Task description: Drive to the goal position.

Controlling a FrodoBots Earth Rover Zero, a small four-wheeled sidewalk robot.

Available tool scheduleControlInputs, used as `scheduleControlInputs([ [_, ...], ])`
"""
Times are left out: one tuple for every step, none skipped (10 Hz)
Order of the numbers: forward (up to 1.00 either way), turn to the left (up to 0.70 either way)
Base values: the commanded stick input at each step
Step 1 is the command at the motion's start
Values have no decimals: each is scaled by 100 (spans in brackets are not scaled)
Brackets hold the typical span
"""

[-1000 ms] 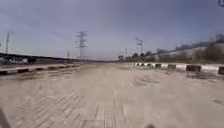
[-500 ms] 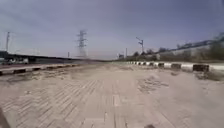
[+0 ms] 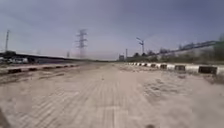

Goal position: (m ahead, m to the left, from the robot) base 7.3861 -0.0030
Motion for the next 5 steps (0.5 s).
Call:
scheduleControlInputs([
  [100, 0],
  [100, 0],
  [100, 0],
  [100, 0],
  [100, 0],
])
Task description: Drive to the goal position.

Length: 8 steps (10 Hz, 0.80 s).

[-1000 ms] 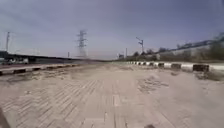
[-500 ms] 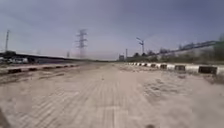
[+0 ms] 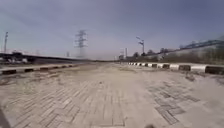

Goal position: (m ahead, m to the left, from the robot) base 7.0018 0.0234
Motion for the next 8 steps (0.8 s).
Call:
scheduleControlInputs([
  [100, 0],
  [100, 0],
  [100, 0],
  [100, 0],
  [100, 0],
  [100, 0],
  [100, 0],
  [100, 0],
])
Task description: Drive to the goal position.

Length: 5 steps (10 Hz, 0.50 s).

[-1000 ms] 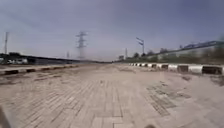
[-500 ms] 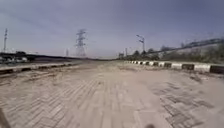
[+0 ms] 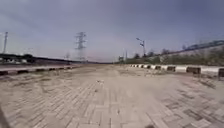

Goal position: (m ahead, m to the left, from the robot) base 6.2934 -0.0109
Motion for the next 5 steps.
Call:
scheduleControlInputs([
  [100, 0],
  [100, 0],
  [100, 20],
  [100, 24],
  [100, 4],
])
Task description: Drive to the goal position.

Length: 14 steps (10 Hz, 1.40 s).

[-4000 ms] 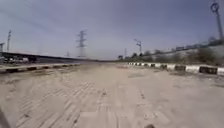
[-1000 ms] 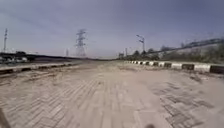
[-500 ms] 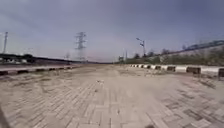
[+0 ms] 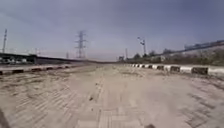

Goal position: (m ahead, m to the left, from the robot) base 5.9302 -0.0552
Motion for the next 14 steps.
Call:
scheduleControlInputs([
  [100, 0],
  [100, 0],
  [100, 0],
  [100, 0],
  [100, 0],
  [100, 0],
  [100, 0],
  [100, 0],
  [100, 0],
  [100, 0],
  [100, 0],
  [100, 0],
  [100, 0],
  [100, 0],
])
